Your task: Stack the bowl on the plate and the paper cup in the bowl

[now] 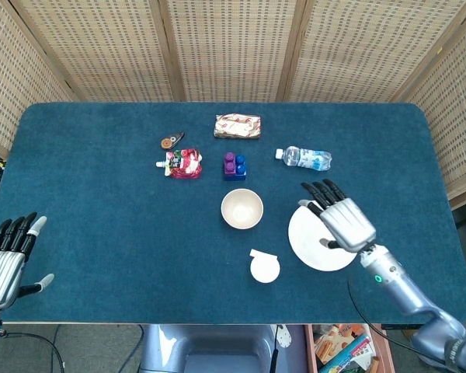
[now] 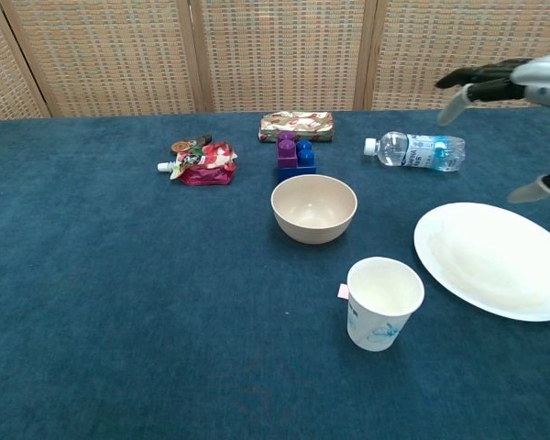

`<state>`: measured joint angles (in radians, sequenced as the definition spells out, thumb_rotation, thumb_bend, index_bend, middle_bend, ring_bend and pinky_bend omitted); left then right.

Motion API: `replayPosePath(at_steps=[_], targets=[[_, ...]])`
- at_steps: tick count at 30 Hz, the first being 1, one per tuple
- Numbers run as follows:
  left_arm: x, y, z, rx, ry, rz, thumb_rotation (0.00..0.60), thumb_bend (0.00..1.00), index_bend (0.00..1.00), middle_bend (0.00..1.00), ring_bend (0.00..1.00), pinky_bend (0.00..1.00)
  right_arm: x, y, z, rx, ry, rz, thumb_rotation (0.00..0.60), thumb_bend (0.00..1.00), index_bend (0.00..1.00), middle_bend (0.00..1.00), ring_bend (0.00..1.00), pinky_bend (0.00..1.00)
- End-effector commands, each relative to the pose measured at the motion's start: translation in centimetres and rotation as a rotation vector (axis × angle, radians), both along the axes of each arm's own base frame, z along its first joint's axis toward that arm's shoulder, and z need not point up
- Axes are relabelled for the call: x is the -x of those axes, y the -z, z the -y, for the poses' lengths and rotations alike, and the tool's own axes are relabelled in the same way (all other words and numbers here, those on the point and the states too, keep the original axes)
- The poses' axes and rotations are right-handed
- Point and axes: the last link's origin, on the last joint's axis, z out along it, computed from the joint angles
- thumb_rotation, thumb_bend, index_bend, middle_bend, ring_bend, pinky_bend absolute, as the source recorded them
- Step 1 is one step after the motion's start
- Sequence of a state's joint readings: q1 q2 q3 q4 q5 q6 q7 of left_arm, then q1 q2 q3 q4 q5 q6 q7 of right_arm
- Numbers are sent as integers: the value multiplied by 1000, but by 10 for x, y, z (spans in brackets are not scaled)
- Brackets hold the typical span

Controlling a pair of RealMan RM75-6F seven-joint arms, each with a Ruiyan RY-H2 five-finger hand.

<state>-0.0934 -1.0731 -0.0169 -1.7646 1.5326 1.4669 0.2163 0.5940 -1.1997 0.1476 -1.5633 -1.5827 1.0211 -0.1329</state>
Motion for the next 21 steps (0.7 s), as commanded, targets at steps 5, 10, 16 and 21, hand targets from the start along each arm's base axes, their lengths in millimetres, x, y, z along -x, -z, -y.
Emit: replayPosePath(at_steps=[5, 10, 16, 21], targets=[[4, 2, -8, -3, -32, -7, 600, 0, 0, 0, 0, 0, -38, 57, 30, -93, -72, -42, 600, 0, 211, 0, 0, 0], [6, 1, -12, -10, -50, -8, 600, 0, 0, 0, 0, 0, -50, 91, 37, -136, -87, -51, 600, 5, 220, 0, 0, 0], [7, 2, -15, -7, -67, -10, 600, 0, 0, 0, 0, 0, -59, 121, 42, -165, -90, -74, 600, 48, 269, 0, 0, 0], [9, 1, -18, -11, -78, -5, 600, 0, 0, 0, 0, 0, -58, 135, 49, -159, -87, -108, 600, 123, 299, 0, 0, 0]])
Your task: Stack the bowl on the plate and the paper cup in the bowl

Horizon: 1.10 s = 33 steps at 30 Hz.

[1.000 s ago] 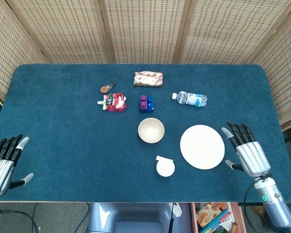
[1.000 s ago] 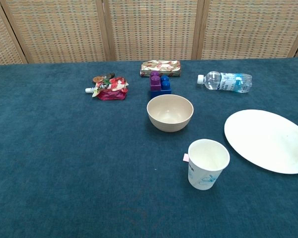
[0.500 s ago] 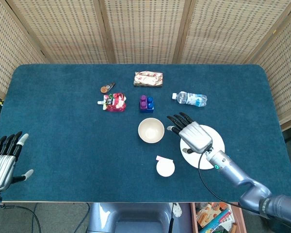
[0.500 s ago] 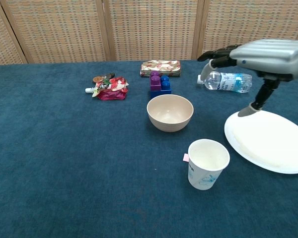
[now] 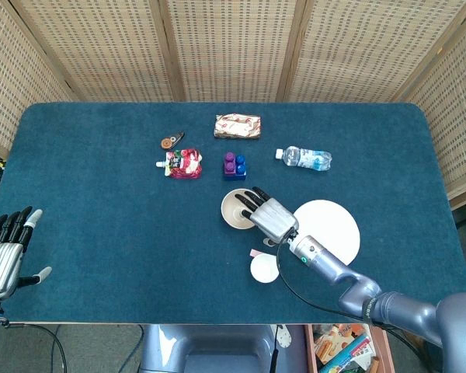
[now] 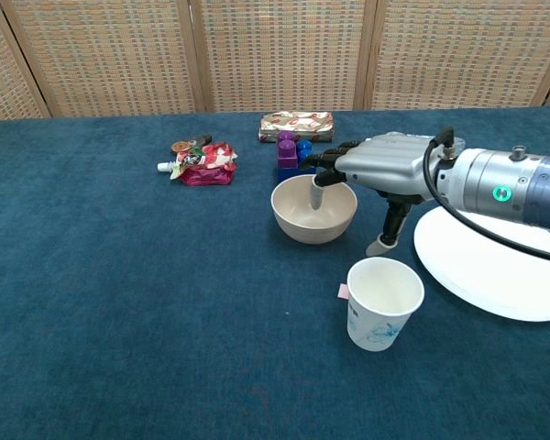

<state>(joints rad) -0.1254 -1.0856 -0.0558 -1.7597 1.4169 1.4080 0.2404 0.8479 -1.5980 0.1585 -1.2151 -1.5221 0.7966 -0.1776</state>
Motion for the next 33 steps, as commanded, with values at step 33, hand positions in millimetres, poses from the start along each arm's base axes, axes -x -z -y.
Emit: replayPosePath(at_steps=[33], targets=[[-3, -2, 6, 13, 20, 27, 600, 0, 0, 0, 0, 0, 16, -69, -4, 102, 12, 225, 600, 523, 679, 0, 0, 0]])
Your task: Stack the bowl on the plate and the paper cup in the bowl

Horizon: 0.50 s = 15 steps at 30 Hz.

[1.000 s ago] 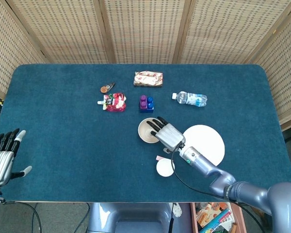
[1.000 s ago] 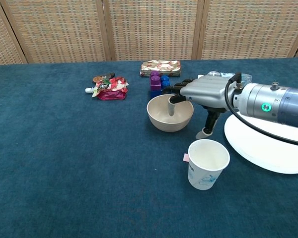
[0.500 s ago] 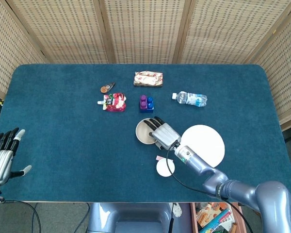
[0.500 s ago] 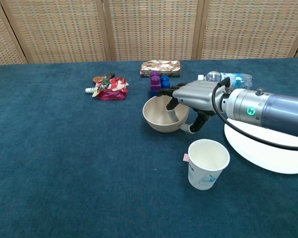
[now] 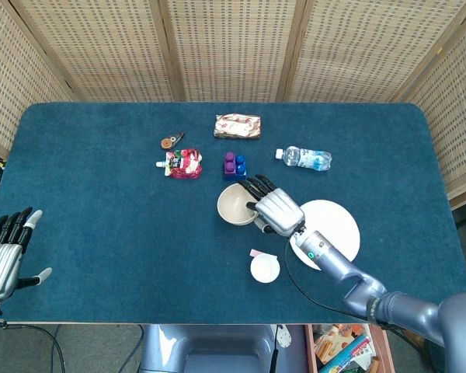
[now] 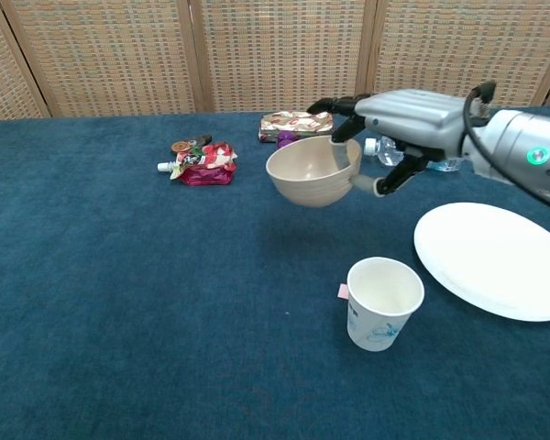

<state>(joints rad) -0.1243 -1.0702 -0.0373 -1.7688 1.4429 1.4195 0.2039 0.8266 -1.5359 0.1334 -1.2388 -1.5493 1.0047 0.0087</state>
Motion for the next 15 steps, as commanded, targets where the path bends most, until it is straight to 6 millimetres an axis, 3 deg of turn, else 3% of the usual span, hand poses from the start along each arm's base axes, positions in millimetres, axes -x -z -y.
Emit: replayPosePath(at_steps=[1, 7, 11, 15], targets=[[-1, 0, 2, 4, 6, 2, 600, 0, 0, 0, 0, 0, 20, -35, -8, 48, 11, 4, 600, 523, 679, 0, 0, 0], [-3, 1, 6, 9, 20, 8, 600, 0, 0, 0, 0, 0, 67, -73, -22, 98, 83, -36, 600, 524, 680, 0, 0, 0], [-3, 3, 5, 22, 34, 22, 600, 0, 0, 0, 0, 0, 108, -81, -38, 98, 128, -106, 600, 523, 681, 0, 0, 0], [-4, 3, 6, 25, 42, 26, 600, 0, 0, 0, 0, 0, 132, -84, -47, 97, 167, -96, 600, 523, 681, 0, 0, 0]])
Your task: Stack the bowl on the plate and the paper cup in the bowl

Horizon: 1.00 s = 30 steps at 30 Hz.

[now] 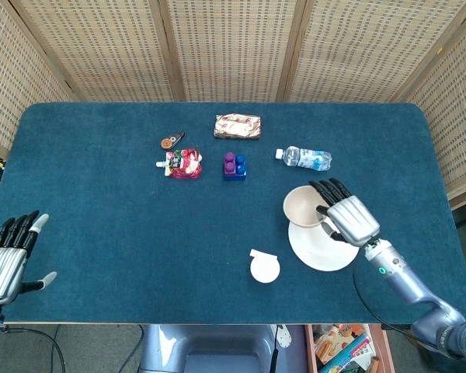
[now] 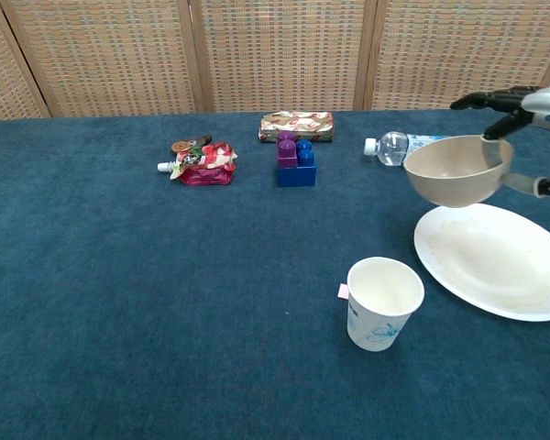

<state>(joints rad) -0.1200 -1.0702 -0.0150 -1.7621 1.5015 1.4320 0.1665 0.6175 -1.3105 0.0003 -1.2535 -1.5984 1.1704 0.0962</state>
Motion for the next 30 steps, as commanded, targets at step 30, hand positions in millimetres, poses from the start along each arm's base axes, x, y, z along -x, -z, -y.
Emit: replayPosePath(at_steps=[30], targets=[[2, -1, 3, -3, -10, 4, 600, 0, 0, 0, 0, 0, 64, 26, -21, -40, 76, 43, 600, 522, 684, 0, 0, 0]])
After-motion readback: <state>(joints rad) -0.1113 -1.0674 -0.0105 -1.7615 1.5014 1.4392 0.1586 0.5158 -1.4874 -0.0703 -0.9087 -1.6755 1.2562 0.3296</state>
